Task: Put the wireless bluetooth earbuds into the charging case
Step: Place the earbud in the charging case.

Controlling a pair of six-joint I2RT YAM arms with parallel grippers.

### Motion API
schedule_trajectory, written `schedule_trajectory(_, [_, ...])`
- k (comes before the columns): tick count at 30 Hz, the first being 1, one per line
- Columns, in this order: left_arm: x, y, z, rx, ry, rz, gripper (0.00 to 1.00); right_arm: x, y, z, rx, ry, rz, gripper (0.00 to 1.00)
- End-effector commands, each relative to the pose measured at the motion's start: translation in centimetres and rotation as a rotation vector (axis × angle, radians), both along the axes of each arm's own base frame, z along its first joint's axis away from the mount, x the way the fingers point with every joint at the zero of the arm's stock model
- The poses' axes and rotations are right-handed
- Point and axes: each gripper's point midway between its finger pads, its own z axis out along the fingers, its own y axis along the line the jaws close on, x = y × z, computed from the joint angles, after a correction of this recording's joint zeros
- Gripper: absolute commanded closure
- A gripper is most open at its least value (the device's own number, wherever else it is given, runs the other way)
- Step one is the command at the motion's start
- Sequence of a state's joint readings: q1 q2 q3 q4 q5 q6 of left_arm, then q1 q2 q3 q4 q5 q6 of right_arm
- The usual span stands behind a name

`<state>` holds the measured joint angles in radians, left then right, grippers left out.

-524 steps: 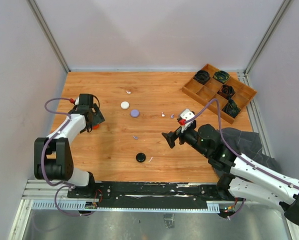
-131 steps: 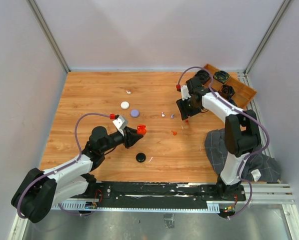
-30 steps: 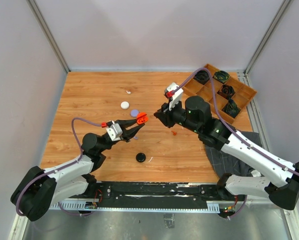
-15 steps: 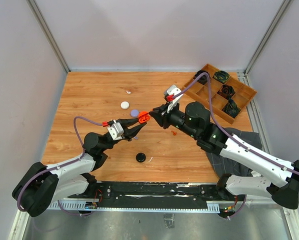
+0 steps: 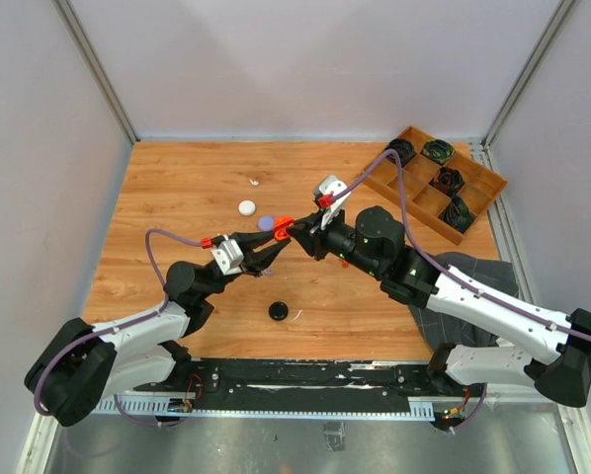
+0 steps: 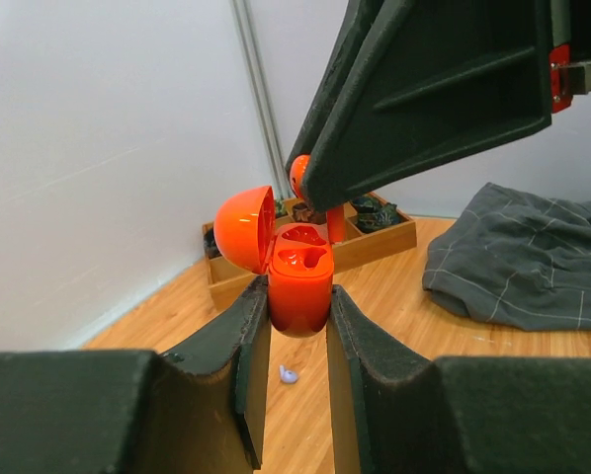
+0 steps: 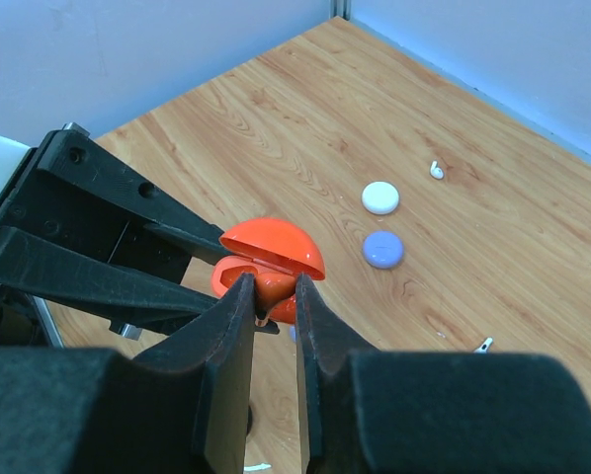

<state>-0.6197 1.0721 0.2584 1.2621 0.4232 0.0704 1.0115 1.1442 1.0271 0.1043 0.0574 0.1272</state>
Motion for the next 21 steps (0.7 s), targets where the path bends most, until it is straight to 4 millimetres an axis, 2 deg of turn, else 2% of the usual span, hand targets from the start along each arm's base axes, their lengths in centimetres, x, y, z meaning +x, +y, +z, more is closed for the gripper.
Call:
schedule_trajectory(1, [-0.1, 0.0, 2.4, -0.057, -0.052, 0.005, 1.00, 0.1, 0.5, -0.3, 0.002, -0.029, -0.013, 0.91])
schedule_trajectory(7, [-0.3, -0.1, 2.3, -0.057, -0.044, -0.009, 1.00, 0.4, 0.8, -0.7, 0.001, -0.030, -0.017, 0.91])
schedule_trajectory(16, [-0.1, -0.2, 1.5, -0.038, -0.022, -0.001, 1.00, 0.4, 0.3, 0.9, 0.035, -0.060, -0.027, 0.91])
schedule_trajectory(21, [-0.1, -0.1, 1.6, -0.042, -0.022, 0.002, 1.00, 0.5, 0.5, 0.2, 0.014, -0.052, -0.028, 0.91])
